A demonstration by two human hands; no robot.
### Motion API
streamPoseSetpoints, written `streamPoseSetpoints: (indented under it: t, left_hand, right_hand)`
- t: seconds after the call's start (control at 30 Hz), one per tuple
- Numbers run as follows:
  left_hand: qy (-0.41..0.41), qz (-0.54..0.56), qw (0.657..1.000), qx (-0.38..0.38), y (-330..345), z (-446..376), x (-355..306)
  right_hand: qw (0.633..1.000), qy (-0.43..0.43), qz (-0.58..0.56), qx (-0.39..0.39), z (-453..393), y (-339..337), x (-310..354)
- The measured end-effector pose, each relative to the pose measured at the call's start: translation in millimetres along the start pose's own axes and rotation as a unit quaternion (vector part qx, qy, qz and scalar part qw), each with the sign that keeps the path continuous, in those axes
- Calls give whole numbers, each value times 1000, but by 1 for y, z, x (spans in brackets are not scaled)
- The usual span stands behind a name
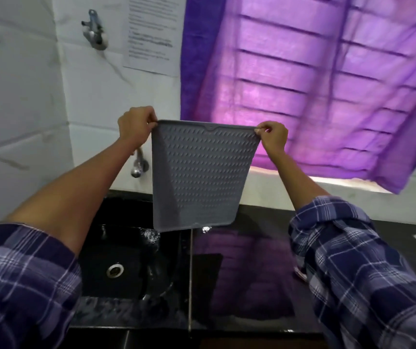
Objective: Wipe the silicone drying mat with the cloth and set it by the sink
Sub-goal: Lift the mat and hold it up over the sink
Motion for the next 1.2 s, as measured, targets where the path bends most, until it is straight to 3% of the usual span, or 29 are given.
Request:
streamPoseSetpoints:
  t: [0.13, 0.3, 0.6, 0.7, 0.83, 1.03, 1.2]
  left_hand:
    - [21, 62, 995, 77, 25, -5, -24]
    - [-38, 187, 932, 307, 54, 5, -41]
    - [-116, 142, 873, 452, 64, 41, -69]
    - [-136, 134, 874, 446, 78, 52, -64]
    - [-133, 127, 908, 377, 113, 58, -49]
    - [-88, 105, 962, 238, 167, 60, -36]
    - [-56, 109, 968, 220, 177, 51, -41]
  right_hand:
    - [1000, -2, 4, 26, -6, -49, -21]
    - [987, 39, -15, 152, 4, -90, -58]
    - [941, 84, -23, 327, 19, -115, -95]
    - [933, 97, 1, 346, 24, -103, -113]
    - [933, 84, 51, 346, 26, -72, -136]
    - [974, 57, 59, 213, 20, -31, -169]
    - [985, 56, 41, 156, 9, -33, -176]
Point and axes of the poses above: each hand's wrist, its own z-axis away from the middle knuckle, its own y-axis out of the palm, x = y × z, the point moved 5 cm from there along -z, towards the middle knuckle, and after that the axes turned 6 degrees about z, right-handed, at the moved point
